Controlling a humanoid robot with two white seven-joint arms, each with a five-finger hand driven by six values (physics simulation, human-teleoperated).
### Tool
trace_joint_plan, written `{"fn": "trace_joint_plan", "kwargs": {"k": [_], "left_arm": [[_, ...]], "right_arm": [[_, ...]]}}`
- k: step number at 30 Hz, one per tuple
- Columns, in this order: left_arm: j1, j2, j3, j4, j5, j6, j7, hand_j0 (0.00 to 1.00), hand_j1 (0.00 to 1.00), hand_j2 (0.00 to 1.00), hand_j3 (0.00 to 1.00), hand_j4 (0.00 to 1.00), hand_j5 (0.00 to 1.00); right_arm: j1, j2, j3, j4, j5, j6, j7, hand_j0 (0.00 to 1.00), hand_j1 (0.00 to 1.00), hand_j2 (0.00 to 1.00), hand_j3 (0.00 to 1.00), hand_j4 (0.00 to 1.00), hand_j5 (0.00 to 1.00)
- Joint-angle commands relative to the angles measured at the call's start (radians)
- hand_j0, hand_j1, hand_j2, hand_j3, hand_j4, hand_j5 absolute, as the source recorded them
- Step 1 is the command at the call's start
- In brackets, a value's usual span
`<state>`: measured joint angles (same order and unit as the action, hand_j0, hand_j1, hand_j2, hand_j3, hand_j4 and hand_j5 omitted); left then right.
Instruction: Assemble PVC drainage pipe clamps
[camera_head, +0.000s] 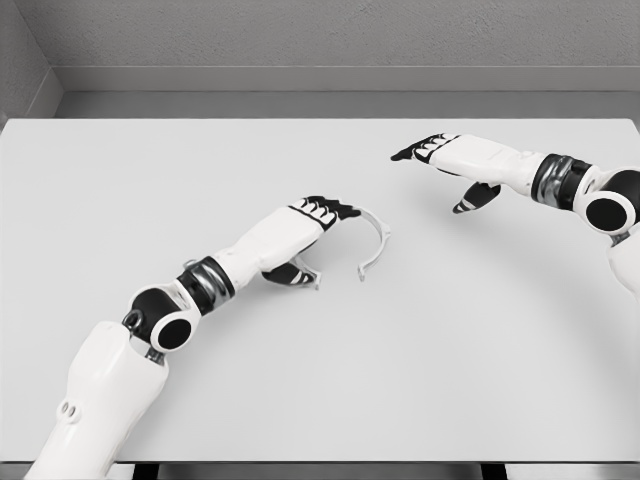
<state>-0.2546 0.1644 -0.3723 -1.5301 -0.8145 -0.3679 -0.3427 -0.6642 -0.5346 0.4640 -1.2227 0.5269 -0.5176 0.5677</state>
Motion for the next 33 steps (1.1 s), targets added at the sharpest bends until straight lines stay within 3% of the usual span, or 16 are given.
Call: {"fn": "trace_joint_plan", "kwargs": {"k": [1,33], "left_arm": [[-0.002,-0.003,0.000,0.001,0.003,0.001,0.001,1.00,1.00,1.00,1.00,1.00,1.00],[-0.037,-0.062,-0.022,0.044,-0.003,0.011,0.001,1.00,1.00,1.00,1.00,1.00,1.00]], "right_arm": [[0.000,-0.001,-0.001,0.002,-0.005,0.002,0.000,1.00,1.00,1.00,1.00,1.00,1.00],[0.002,-0.016,0.001,-0.001,-0.011,0.002,-0.003,1.00,1.00,1.00,1.00,1.00,1.00]]}}
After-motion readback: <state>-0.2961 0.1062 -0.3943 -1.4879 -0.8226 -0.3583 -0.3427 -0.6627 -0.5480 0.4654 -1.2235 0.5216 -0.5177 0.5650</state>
